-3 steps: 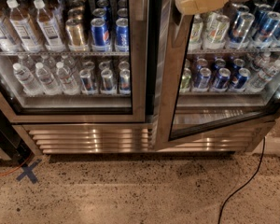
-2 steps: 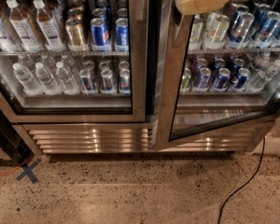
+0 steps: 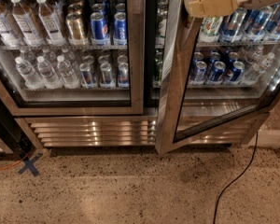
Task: Open right fridge door
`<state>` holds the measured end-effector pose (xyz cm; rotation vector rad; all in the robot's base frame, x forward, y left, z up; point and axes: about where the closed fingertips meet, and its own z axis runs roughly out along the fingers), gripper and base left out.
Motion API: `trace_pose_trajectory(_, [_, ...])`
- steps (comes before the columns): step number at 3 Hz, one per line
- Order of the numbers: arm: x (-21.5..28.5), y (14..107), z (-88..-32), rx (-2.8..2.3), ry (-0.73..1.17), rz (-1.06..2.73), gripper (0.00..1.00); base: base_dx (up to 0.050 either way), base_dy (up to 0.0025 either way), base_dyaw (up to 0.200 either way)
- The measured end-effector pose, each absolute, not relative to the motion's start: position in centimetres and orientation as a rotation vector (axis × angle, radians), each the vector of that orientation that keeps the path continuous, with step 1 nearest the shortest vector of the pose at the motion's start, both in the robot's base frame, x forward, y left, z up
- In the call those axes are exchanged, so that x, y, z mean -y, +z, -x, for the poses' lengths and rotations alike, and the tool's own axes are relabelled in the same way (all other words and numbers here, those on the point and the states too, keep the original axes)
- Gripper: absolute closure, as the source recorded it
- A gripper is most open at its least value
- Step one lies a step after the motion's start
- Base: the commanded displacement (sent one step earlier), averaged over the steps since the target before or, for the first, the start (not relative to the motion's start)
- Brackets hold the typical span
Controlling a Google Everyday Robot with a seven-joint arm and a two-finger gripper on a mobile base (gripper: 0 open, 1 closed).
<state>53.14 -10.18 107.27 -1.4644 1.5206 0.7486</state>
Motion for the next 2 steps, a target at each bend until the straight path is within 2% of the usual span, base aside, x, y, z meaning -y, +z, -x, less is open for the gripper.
trace_pose_trajectory(1, [10.18,107.27,-53.14,-1.521,0.749,1.464,1.00,-0.050,0.00001,0.000])
trace_pose_trajectory(2, [10.18,107.27,-53.14,-1.521,0.749,1.464,1.00,0.000,0.00000,0.000])
